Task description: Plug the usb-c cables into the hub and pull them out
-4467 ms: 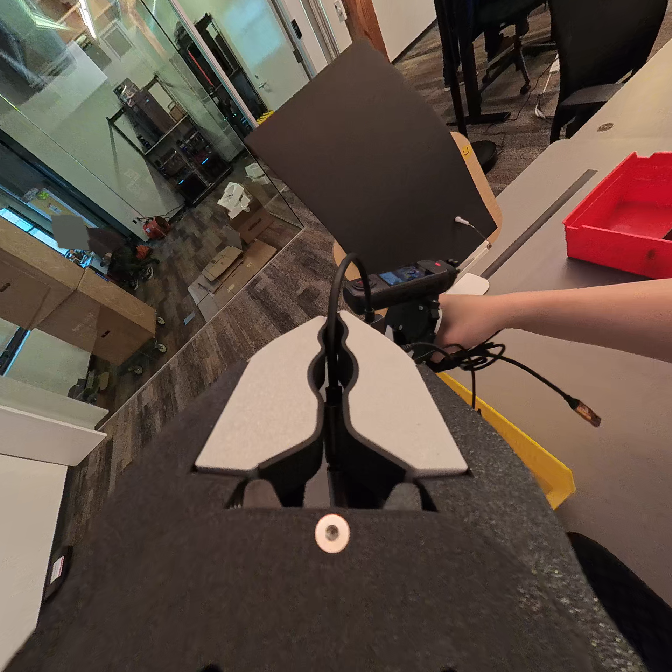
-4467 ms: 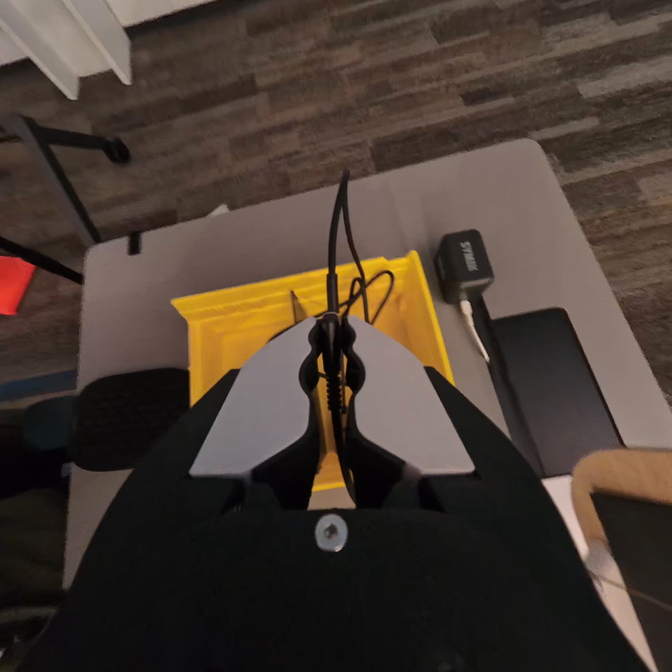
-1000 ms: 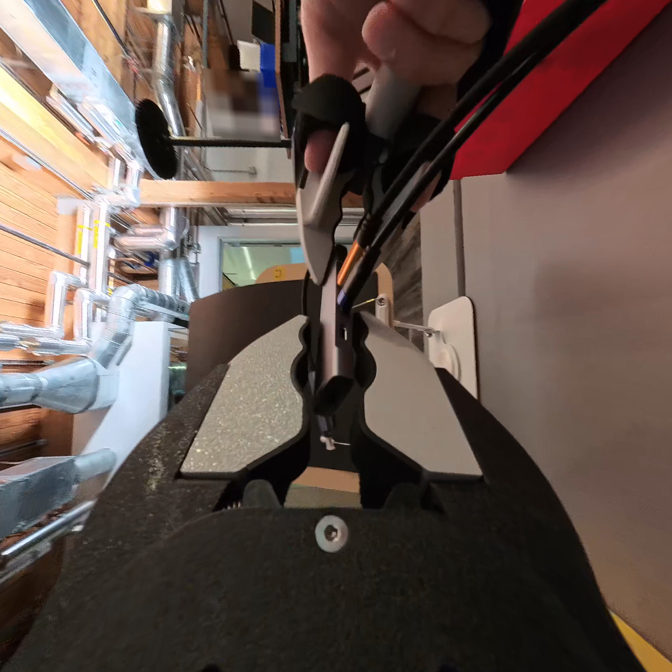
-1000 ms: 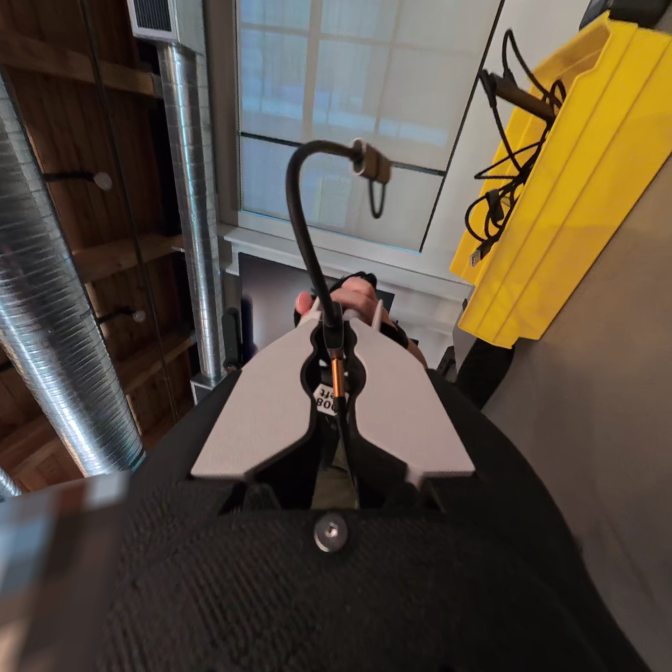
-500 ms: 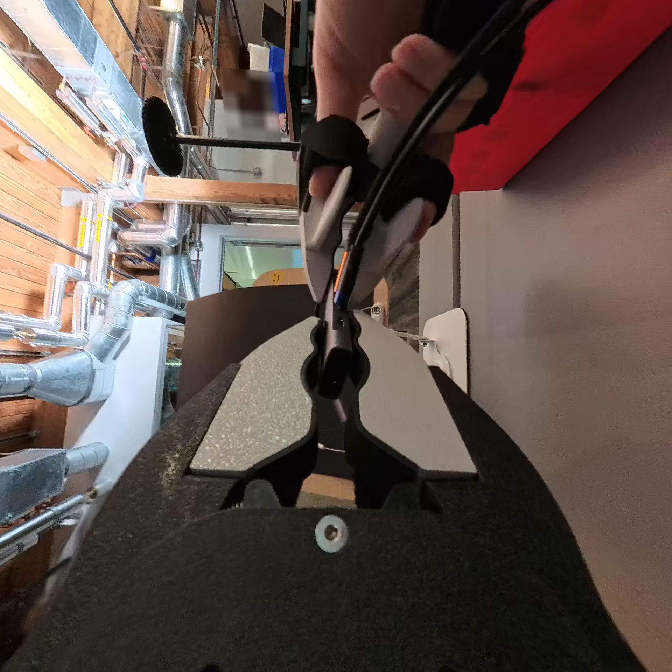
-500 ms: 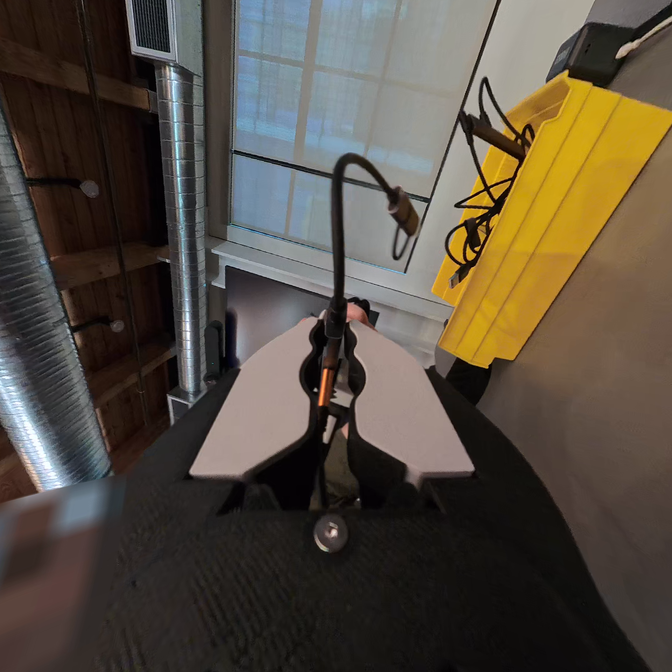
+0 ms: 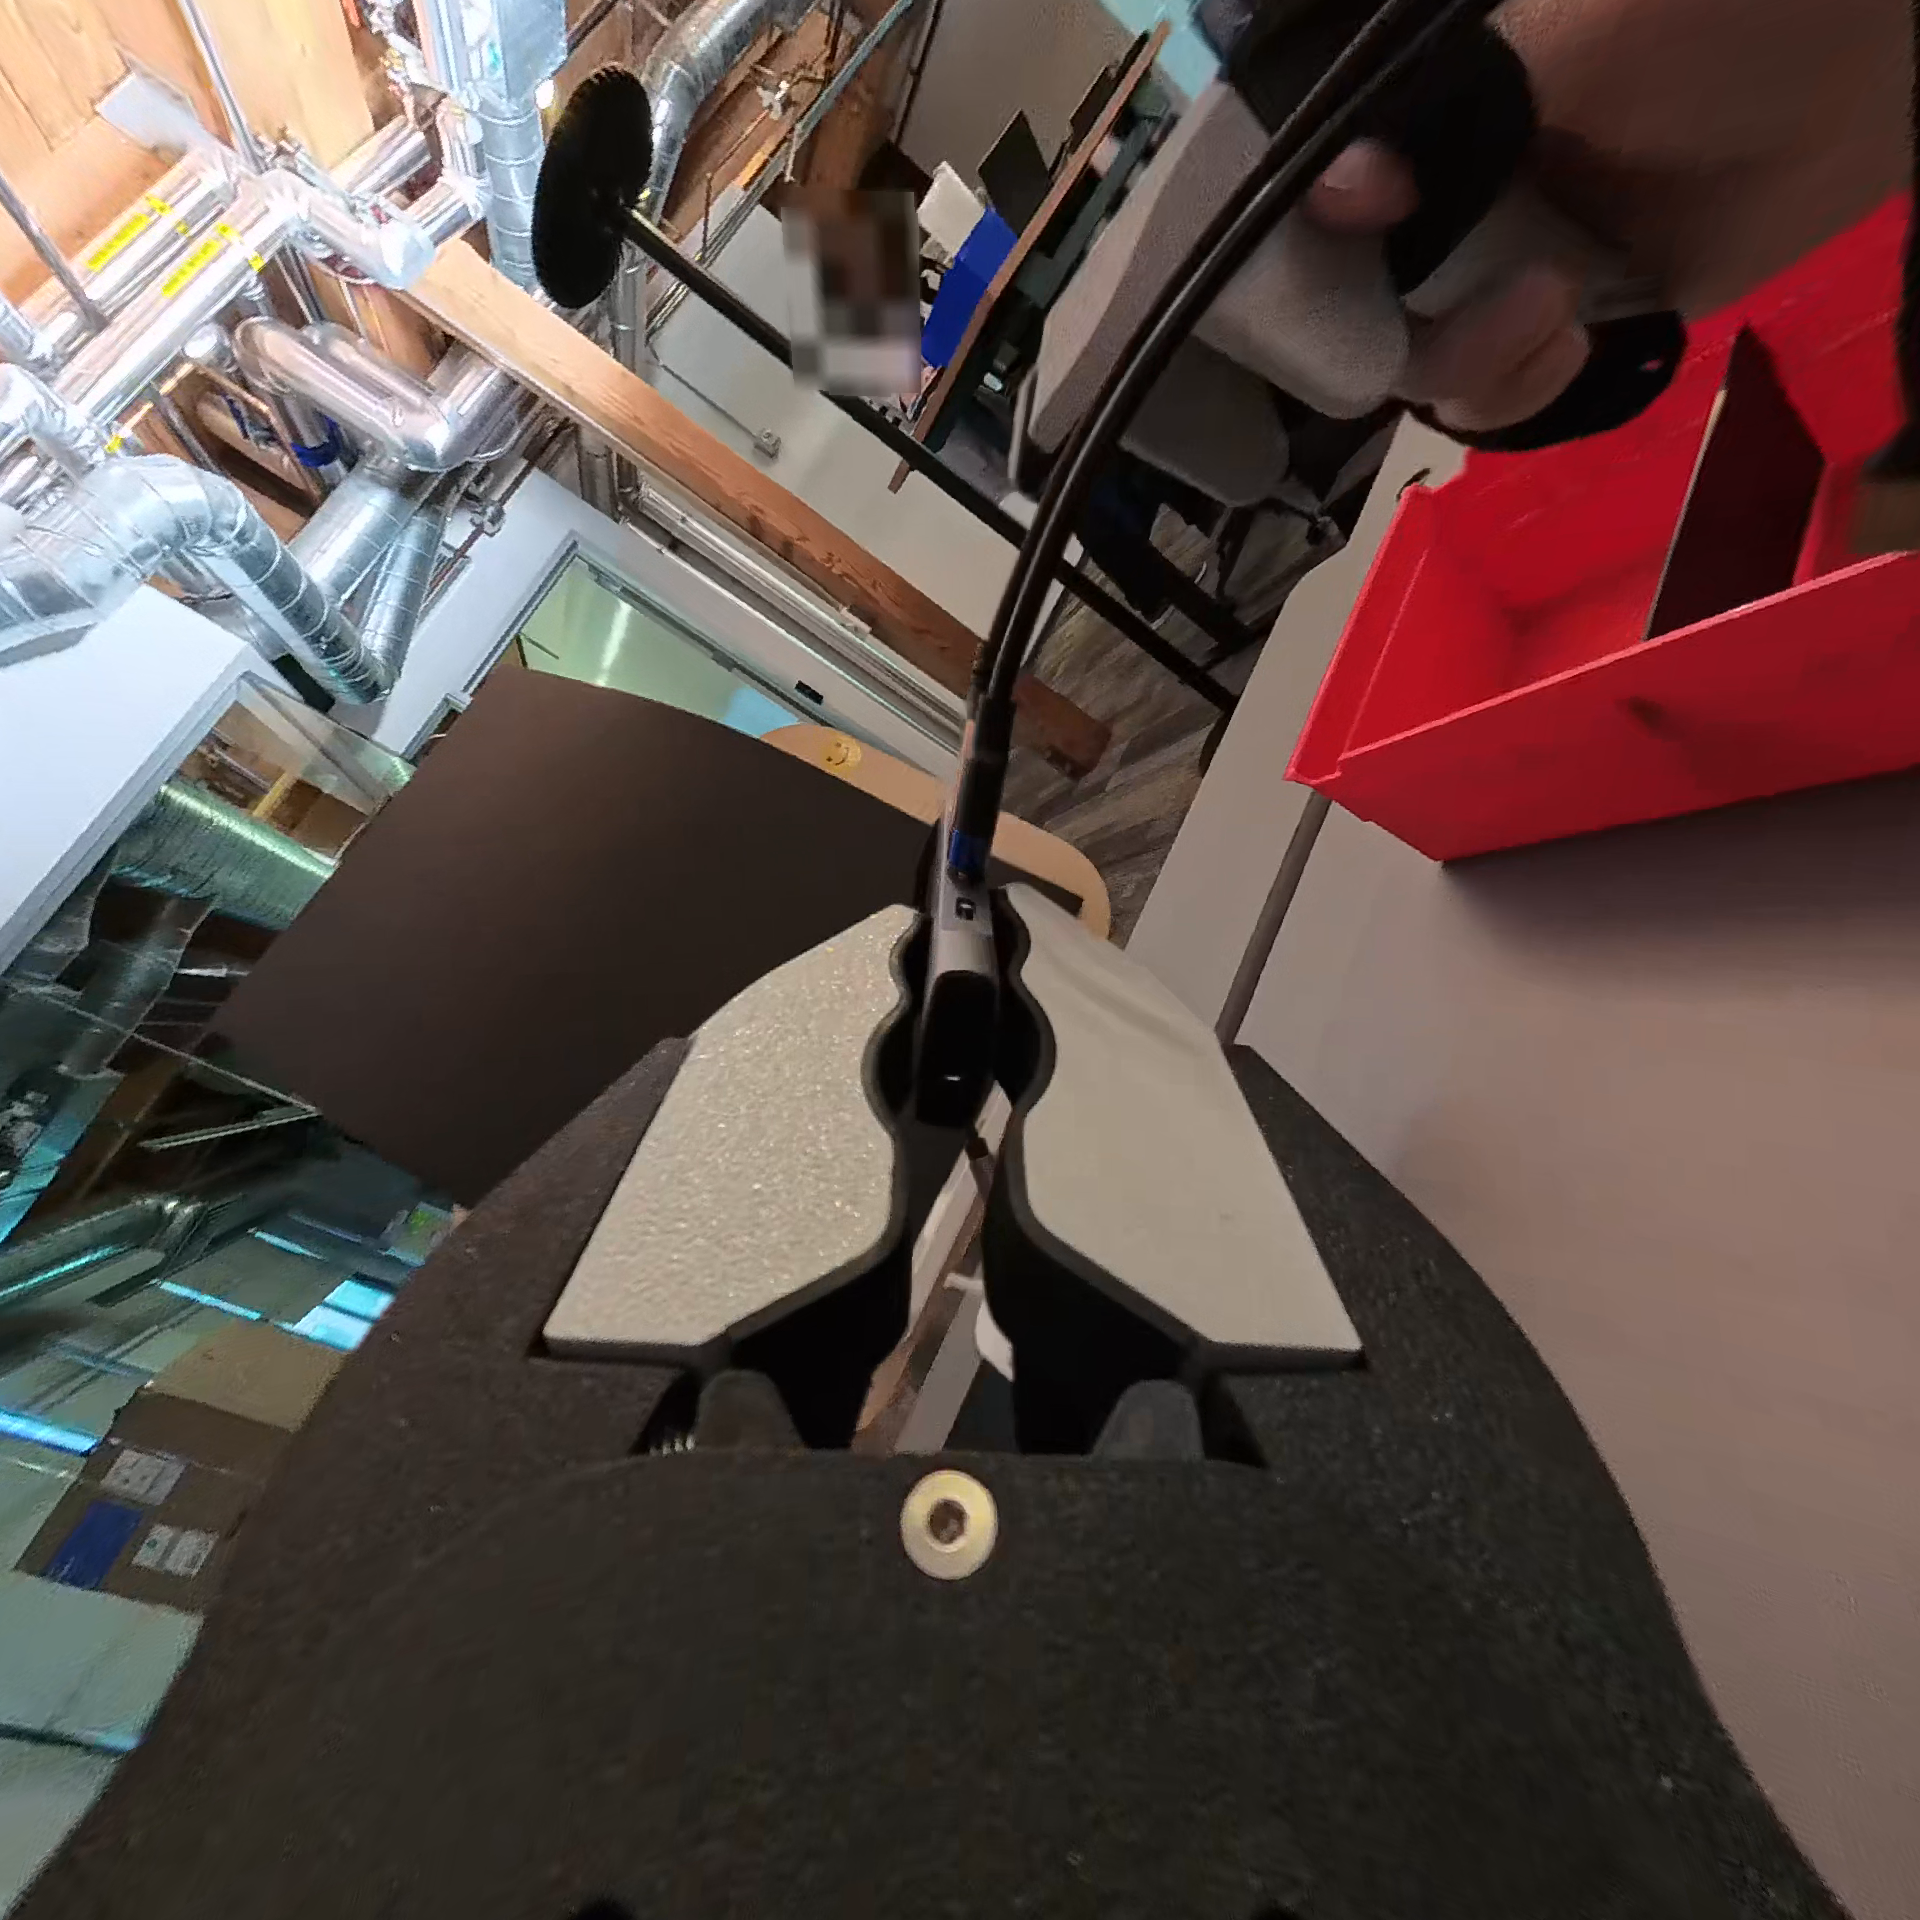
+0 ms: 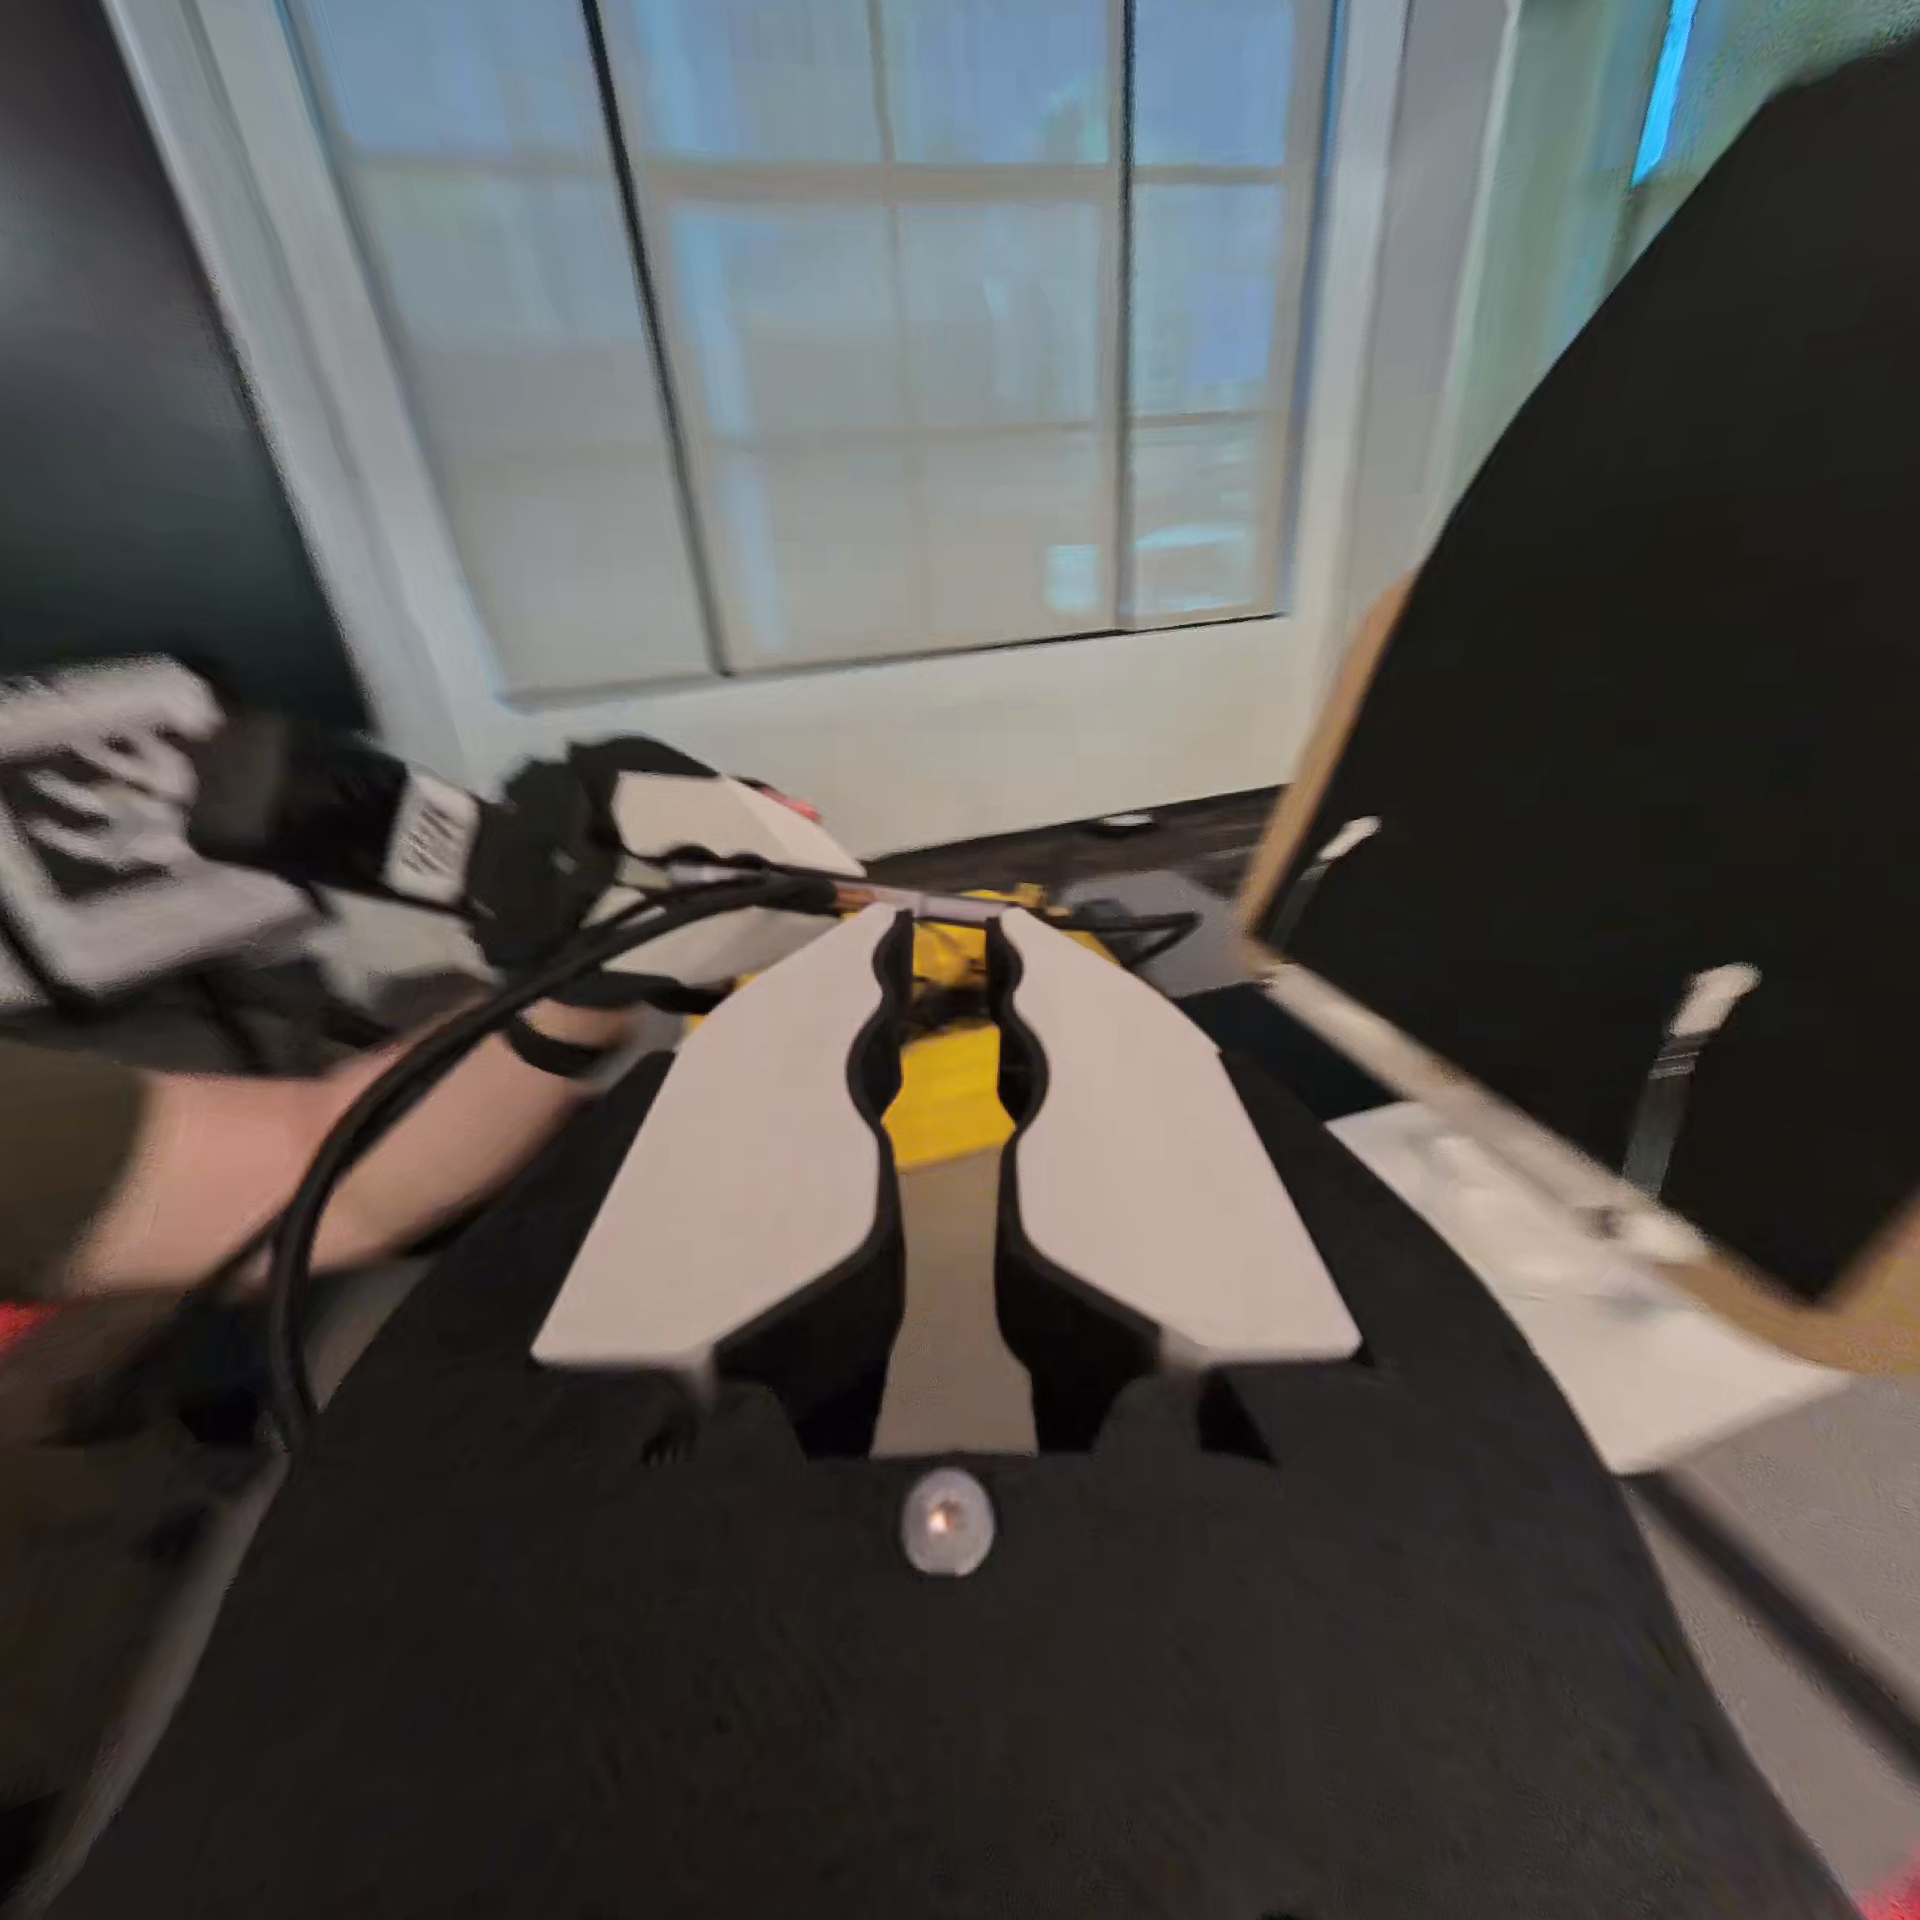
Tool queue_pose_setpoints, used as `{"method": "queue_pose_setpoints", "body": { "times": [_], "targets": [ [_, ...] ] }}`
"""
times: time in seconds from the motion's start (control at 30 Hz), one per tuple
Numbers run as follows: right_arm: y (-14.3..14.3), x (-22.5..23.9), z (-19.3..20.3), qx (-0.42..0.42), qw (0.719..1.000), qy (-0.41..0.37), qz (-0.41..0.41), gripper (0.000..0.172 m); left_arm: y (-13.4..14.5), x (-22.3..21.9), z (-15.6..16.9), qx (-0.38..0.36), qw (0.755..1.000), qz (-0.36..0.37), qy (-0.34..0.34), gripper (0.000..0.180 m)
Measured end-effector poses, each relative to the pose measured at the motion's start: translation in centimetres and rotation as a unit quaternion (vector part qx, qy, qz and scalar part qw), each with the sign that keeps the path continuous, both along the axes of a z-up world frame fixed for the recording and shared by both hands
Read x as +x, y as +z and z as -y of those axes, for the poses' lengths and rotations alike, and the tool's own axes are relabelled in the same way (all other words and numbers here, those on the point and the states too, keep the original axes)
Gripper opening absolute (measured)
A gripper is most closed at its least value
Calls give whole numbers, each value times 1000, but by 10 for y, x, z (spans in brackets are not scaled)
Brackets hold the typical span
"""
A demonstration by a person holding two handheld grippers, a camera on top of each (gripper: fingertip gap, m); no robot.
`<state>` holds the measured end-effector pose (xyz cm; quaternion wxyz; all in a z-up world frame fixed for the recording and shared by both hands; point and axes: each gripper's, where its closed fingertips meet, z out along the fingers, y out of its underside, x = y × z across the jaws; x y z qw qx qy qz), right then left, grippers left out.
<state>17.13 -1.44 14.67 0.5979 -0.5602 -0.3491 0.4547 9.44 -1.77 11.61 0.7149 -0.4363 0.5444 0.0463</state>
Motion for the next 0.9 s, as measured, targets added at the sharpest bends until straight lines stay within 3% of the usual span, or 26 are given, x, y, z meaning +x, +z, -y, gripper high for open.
{"method": "queue_pose_setpoints", "body": {
  "times": [0.1,0.2,0.3,0.4,0.63,0.73,0.9],
  "targets": [
    [-1,10,8,149,981,-91,86,21,-4,8,-1,-14,1000,5,-18,9],
    [-5,17,14,222,950,-146,166,22,-8,8,-6,-11,1000,13,-14,9],
    [-1,16,22,207,939,-178,210,23,-17,4,-13,9,1000,7,3,9],
    [-9,-14,41,191,948,-121,223,24,-19,7,-17,6,1000,15,-5,9],
    [-25,-48,44,138,956,-97,241,22,-35,12,-21,50,998,-40,7,9],
    [-28,-50,44,167,936,-129,281,20,-38,13,-20,68,996,-59,11,9],
    [-38,-58,49,305,874,-135,352,15,-39,17,-12,65,996,-68,-8,9]
  ]
}}
